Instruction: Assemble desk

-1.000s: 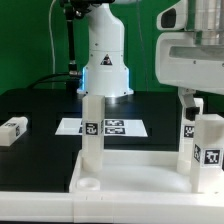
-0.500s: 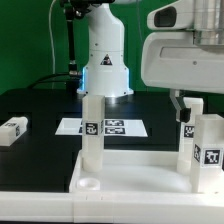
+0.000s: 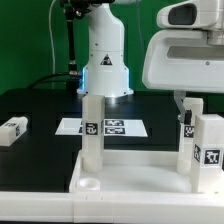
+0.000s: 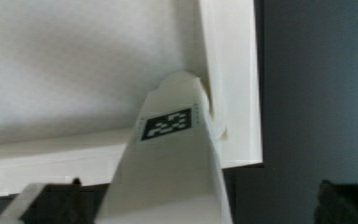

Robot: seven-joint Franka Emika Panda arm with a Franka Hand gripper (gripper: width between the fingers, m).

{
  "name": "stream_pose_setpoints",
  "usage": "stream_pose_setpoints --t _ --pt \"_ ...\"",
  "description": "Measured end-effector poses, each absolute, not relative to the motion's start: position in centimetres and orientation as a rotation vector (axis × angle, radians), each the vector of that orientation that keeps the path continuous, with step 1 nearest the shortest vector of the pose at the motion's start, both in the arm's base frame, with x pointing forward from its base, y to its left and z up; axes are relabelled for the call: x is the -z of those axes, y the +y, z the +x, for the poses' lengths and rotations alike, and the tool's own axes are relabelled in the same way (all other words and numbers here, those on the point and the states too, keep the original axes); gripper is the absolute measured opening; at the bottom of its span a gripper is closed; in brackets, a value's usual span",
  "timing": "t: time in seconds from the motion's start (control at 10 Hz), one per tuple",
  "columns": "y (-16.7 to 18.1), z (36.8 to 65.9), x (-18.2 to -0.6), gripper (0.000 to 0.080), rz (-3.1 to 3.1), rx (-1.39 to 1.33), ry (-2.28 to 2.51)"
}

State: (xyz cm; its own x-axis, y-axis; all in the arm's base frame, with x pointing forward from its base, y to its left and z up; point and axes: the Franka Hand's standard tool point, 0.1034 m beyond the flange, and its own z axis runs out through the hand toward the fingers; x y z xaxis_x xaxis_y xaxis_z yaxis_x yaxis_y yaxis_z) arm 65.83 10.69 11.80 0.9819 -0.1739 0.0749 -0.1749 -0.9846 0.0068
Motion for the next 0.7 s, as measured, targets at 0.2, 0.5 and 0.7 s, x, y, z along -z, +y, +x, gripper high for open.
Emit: stream_pose_setpoints --t 0.2,0.5,0.7 --pt "10.41 65.93 -11.85 0.0649 3.118 -0.115 -0.009" --pt "9.93 66.02 -11.87 0.0427 3.109 -0.113 0.168" --pt "9.87 66.03 -11.87 0.0290 3.110 -0.114 0.155"
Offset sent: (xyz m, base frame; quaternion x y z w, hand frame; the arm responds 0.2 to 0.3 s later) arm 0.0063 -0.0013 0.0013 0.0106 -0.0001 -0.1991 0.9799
